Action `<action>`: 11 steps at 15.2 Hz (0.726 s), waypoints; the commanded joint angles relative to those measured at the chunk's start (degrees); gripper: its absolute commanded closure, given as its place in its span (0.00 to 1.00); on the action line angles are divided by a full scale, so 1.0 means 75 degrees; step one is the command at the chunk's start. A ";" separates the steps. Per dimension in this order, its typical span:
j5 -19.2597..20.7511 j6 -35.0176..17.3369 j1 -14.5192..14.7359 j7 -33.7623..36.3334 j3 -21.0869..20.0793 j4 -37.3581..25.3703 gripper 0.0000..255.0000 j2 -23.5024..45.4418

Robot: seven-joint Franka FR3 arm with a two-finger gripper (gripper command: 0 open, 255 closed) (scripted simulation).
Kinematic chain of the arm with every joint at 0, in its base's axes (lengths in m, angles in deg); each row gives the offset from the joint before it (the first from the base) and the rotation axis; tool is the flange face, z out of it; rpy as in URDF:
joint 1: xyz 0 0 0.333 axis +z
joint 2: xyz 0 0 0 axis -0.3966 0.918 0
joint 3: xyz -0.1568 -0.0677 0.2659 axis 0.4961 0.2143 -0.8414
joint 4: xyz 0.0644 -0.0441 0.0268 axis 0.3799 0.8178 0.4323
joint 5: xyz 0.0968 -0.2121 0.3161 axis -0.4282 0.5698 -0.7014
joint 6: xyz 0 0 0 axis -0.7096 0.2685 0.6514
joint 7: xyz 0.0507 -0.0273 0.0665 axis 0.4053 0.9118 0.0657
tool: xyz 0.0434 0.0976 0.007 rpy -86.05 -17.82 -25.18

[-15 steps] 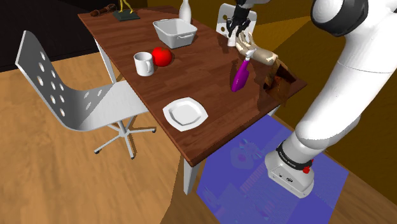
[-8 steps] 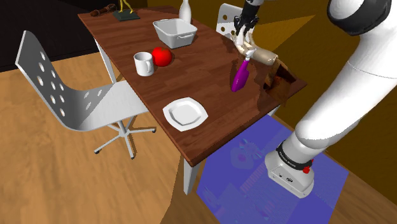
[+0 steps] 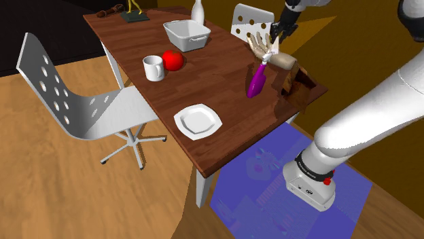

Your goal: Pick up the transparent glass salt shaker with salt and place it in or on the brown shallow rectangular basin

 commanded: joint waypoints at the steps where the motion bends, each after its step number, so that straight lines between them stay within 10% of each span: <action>1: 0.0116 0.0026 -0.0104 -0.0146 0.0090 0.0368 1.00 -0.0414; 11: 0.0809 0.0306 -0.0890 -0.1180 0.0762 0.1963 1.00 -0.2430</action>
